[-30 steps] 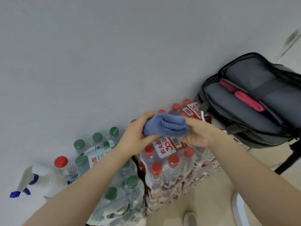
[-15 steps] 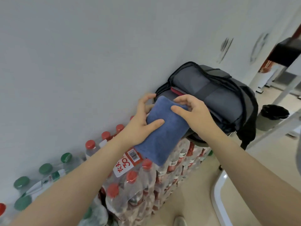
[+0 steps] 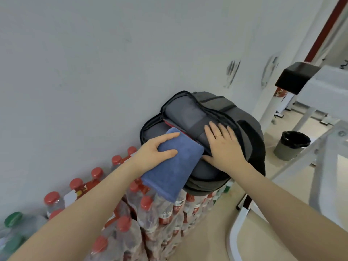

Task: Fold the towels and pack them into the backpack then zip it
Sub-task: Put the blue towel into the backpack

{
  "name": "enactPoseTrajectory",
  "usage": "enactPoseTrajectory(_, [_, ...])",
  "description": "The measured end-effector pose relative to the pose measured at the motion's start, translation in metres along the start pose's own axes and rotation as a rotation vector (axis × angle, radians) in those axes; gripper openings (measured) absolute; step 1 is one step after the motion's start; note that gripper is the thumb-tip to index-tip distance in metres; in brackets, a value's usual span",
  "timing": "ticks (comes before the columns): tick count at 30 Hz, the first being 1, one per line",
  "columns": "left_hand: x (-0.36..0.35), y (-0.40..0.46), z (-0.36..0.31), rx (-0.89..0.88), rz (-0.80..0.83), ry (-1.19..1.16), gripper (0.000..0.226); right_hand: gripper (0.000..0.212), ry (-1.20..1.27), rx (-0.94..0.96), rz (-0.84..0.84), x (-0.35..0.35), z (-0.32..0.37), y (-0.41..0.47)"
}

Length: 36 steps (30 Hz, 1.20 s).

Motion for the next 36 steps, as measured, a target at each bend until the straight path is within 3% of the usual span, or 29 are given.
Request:
enactPoseTrajectory(2, [0.0,0.004,-0.001,0.027,0.026,-0.076,0.043,0.091,-0.007,0.004,0.087,-0.003,-0.008,0.007])
enactPoseTrajectory(8, [0.002,0.021,-0.003,0.072,0.057,-0.151,0.048,0.063,0.051,0.043,0.158,0.004,-0.016,0.021])
enactPoseTrajectory(12, [-0.007,0.04,-0.016,0.057,0.13,-0.14,0.058,0.03,0.127,0.02,0.062,0.036,-0.041,0.037])
enactPoseTrajectory(20, [-0.06,0.095,-0.056,-0.017,0.283,-0.071,0.062,0.017,0.211,-0.035,-0.088,0.065,-0.063,0.051])
enactPoseTrajectory(24, [-0.103,0.112,-0.07,-0.172,0.236,0.148,0.058,0.018,0.238,-0.035,-0.085,0.063,-0.071,0.049])
enactPoseTrajectory(28, [-0.096,0.103,-0.057,-0.25,-0.139,0.839,0.055,0.032,0.316,-0.046,-0.114,0.057,-0.073,0.042])
enactPoseTrajectory(30, [-0.084,0.08,-0.058,-0.493,-0.351,0.884,0.05,0.038,0.345,-0.059,-0.126,0.052,-0.07,0.038])
enactPoseTrajectory(31, [-0.084,0.066,-0.06,-0.656,-0.337,0.858,0.049,0.04,0.343,-0.063,-0.132,0.049,-0.068,0.036])
enactPoseTrajectory(33, [-0.093,0.047,-0.054,-0.916,-0.115,0.846,0.052,0.042,0.331,-0.068,-0.155,0.045,-0.066,0.031])
enactPoseTrajectory(36, [-0.107,0.047,-0.033,-0.991,0.035,1.099,0.057,0.043,0.309,-0.071,-0.191,0.044,-0.066,0.024])
Point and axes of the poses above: each hand's wrist, its own y-axis towards the middle knuckle, its own x-axis out of the back of the hand, z = x × y, the point moved 5 cm from there along y, towards the middle knuckle, and after that the axes turned 4 degrees about y, right-handed, at the moved point
